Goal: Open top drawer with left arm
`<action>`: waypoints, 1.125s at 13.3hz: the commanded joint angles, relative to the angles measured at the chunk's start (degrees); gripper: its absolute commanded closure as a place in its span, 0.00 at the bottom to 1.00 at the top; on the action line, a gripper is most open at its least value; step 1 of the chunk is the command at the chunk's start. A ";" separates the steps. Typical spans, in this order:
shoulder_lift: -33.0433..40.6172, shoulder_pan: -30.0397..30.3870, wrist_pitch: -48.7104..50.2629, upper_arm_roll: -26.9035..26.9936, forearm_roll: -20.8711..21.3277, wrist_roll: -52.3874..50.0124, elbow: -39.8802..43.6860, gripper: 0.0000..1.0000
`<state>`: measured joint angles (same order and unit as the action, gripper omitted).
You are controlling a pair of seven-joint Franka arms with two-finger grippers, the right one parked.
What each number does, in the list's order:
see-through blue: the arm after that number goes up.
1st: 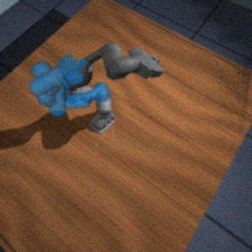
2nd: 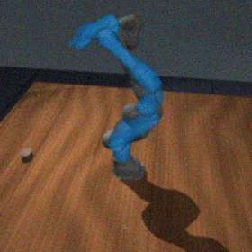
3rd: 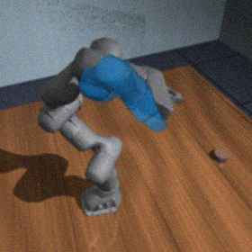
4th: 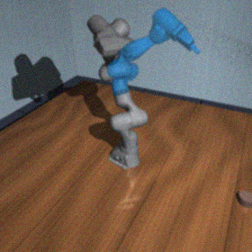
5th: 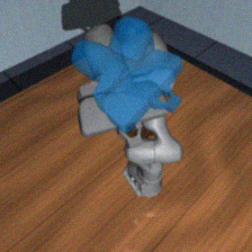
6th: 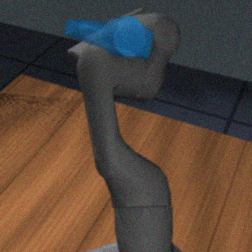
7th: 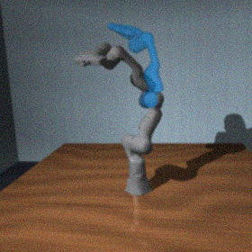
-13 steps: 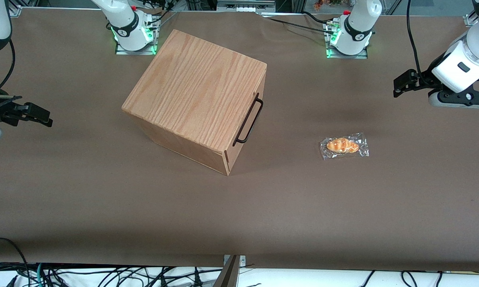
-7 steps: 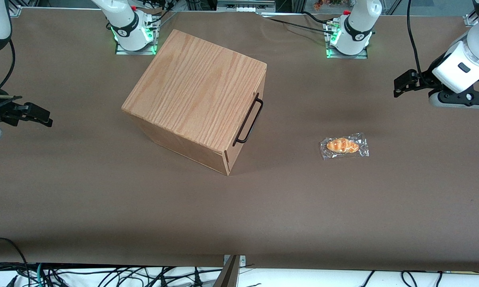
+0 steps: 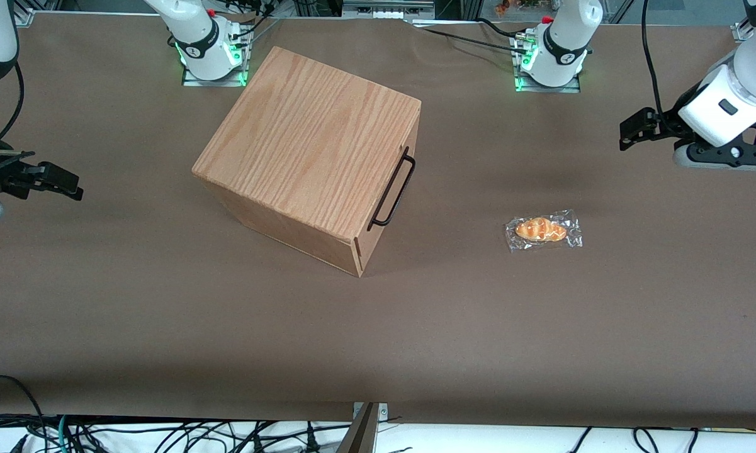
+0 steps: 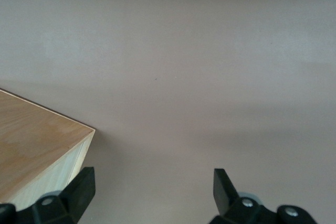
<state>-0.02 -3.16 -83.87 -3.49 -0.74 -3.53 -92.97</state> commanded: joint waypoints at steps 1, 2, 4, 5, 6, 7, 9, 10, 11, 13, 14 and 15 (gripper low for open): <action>-2.87 -1.75 2.40 -3.00 -0.49 0.54 3.31 0.00; -3.84 -2.37 2.40 -3.71 -2.58 0.54 4.19 0.00; -8.48 -4.21 2.22 -4.68 -7.68 -0.15 8.57 0.00; -11.38 -5.96 1.96 -4.77 -9.09 -0.07 11.20 0.00; -14.45 -7.89 1.26 -4.94 -9.37 -0.16 14.10 0.00; -16.66 -10.35 -0.49 -4.94 -9.37 -0.16 15.78 0.00; -19.92 -13.96 -7.32 -4.94 -9.81 -0.16 16.06 0.00; -21.32 -14.67 -10.23 -4.94 -11.29 -0.16 16.06 0.00; -22.55 -14.94 -12.52 -4.94 -12.26 0.19 16.06 0.00; -24.75 -16.25 -16.04 -5.03 -13.41 0.63 15.97 0.00; -25.72 -17.22 -17.97 -4.95 -13.85 0.63 15.89 0.00; -26.77 -18.44 -19.47 -4.94 -13.77 0.72 15.71 0.00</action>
<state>-24.37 -19.43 -101.76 -8.98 -13.12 -3.68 -79.52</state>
